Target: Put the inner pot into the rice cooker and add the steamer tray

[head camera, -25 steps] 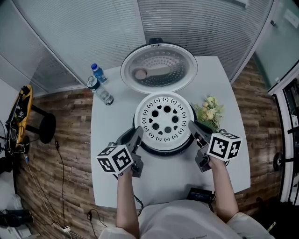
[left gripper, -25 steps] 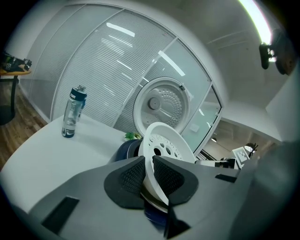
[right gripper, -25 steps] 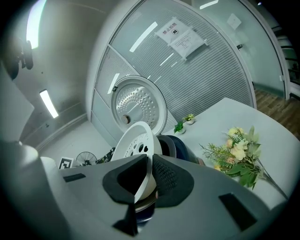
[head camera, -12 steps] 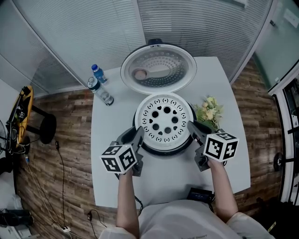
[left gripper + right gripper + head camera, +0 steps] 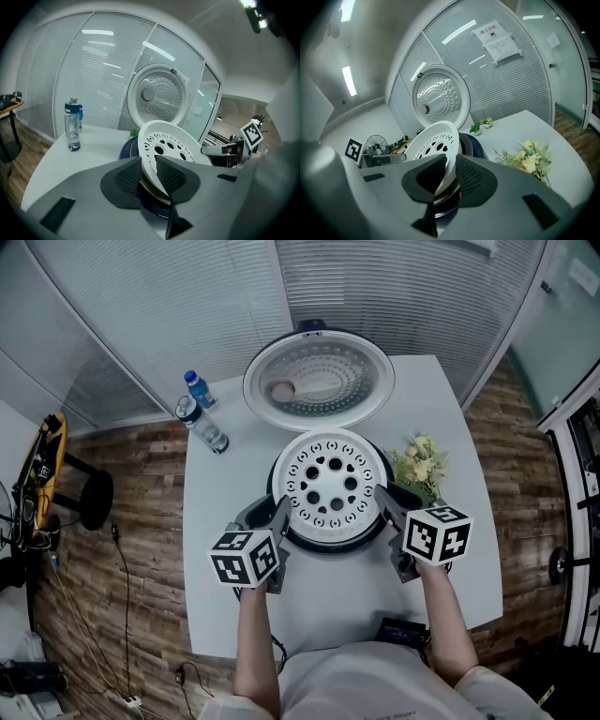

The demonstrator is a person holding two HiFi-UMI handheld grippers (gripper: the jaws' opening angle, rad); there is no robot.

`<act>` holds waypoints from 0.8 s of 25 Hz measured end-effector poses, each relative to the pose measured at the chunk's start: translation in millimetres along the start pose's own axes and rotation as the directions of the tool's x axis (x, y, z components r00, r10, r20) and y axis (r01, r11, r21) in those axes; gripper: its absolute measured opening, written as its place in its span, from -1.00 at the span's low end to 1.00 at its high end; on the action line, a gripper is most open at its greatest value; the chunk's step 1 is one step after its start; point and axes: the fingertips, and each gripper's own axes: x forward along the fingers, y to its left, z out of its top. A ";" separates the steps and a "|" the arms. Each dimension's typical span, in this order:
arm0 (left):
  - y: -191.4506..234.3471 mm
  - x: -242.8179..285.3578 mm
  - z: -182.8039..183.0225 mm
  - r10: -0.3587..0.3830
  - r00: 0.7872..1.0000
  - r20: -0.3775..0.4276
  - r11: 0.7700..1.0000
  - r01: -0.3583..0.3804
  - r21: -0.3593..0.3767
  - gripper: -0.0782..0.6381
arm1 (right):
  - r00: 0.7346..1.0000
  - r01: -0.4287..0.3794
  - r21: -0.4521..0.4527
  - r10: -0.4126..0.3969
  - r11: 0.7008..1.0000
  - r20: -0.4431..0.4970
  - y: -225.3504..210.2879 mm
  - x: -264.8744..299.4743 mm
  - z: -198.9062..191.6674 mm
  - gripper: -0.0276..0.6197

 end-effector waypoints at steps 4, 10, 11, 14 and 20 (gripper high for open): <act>0.7 2.8 -1.3 0.012 1.000 -0.011 1.000 -0.012 0.018 -0.52 | 1.000 0.015 -0.019 -0.016 1.000 -0.008 -2.4 2.3 -1.4 -0.71; 0.2 5.5 -3.2 0.030 0.999 -0.026 0.998 -0.029 0.050 -0.50 | 0.998 0.053 -0.074 -0.055 0.996 -0.020 -6.5 4.8 -3.1 -0.67; 0.5 5.9 -3.5 0.034 0.999 -0.030 0.998 -0.033 0.056 -0.49 | 0.998 0.060 -0.082 -0.062 0.995 -0.020 -6.8 5.0 -3.0 -0.67; 2.2 6.9 -4.9 0.050 0.998 -0.038 0.996 -0.047 0.076 -0.48 | 0.997 0.071 -0.094 -0.073 0.993 -0.020 -6.9 6.0 -3.0 -0.66; 1.8 8.3 -6.5 0.067 0.997 -0.045 0.993 -0.062 0.102 -0.46 | 0.995 0.093 -0.128 -0.096 0.987 -0.019 -8.4 6.4 -3.8 -0.65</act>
